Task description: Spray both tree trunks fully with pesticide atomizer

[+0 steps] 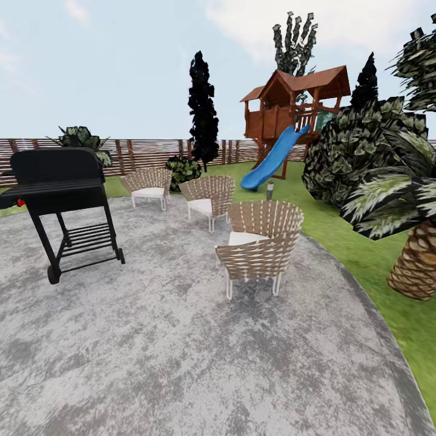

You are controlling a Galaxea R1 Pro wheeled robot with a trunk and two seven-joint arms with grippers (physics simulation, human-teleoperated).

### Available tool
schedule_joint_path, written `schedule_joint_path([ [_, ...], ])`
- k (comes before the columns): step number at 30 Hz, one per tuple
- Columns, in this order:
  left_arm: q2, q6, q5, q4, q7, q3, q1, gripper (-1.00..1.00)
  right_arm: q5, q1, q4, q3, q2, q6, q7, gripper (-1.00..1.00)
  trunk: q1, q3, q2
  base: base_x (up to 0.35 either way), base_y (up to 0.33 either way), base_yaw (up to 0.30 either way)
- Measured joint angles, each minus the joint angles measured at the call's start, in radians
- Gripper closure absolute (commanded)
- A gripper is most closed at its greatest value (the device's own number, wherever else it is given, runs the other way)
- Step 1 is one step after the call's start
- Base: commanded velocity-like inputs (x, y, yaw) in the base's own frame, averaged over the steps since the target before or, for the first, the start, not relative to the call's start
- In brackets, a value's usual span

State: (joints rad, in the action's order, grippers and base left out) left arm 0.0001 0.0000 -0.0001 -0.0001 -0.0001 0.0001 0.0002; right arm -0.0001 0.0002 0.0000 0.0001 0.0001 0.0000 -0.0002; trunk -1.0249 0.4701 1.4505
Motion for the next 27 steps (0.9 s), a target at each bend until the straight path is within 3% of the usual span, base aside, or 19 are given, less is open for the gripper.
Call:
schedule_joint_path([
  [6, -0.001, 0.0, 0.008, -0.001, 0.003, 0.003, 0.0, -1.0, 0.001, -0.002, 0.001, -0.002, 0.003, 0.0, 0.004, -1.0, 0.0, 0.0, -0.001, -0.018, 0.042, 0.0],
  [12, -0.002, -0.031, 0.01, -0.02, 0.003, 0.006, 0.0, -1.0, 0.004, -0.002, -0.033, -0.005, 0.037, -0.001, 0.0, -1.0, 0.0, 0.0, -0.001, -0.002, 0.004, -0.024],
  [19, -0.011, -0.07, 0.01, -0.024, 0.003, 0.006, 0.0, -1.0, 0.003, -0.002, -0.072, -0.006, 0.076, -0.002, 0.003, -1.0, 0.0, 0.0, -0.001, -0.043, 0.117, -0.253],
  [27, -0.011, -0.109, 0.009, -0.026, 0.002, 0.004, 0.0, -1.0, -0.003, -0.002, -0.115, -0.008, 0.077, -0.002, 0.003, -1.0, 0.0, 0.0, -0.001, -0.11, 0.28, -0.298],
])
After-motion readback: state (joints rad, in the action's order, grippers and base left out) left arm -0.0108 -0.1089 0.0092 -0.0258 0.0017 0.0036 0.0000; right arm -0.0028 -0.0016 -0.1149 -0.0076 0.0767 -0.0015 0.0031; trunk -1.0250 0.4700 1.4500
